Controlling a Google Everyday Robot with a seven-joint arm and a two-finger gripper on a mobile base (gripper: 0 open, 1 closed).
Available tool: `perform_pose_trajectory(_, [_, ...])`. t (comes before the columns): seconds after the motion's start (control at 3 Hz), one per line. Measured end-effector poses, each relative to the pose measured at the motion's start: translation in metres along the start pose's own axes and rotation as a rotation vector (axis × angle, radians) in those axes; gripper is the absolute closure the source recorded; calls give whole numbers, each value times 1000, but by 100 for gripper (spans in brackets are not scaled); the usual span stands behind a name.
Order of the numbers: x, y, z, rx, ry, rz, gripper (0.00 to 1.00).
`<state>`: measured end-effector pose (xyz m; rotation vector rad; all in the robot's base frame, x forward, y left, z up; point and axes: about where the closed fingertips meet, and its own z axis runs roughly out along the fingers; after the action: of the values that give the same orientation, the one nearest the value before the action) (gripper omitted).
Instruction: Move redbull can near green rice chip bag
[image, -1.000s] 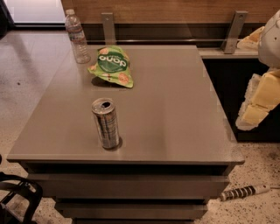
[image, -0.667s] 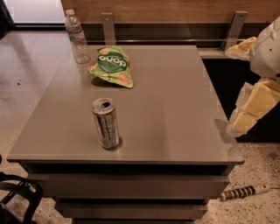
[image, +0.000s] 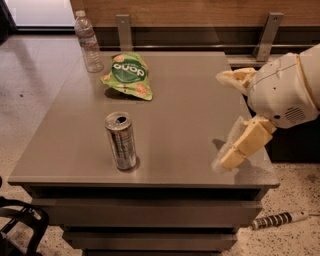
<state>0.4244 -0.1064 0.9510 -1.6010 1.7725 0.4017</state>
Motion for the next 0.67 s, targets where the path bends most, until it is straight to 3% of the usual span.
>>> perform_pose_trajectory(0.33, [-21, 8, 32, -29, -153, 22, 0])
perform_pose_trajectory(0.67, [-36, 9, 48, -36, -246, 35, 0])
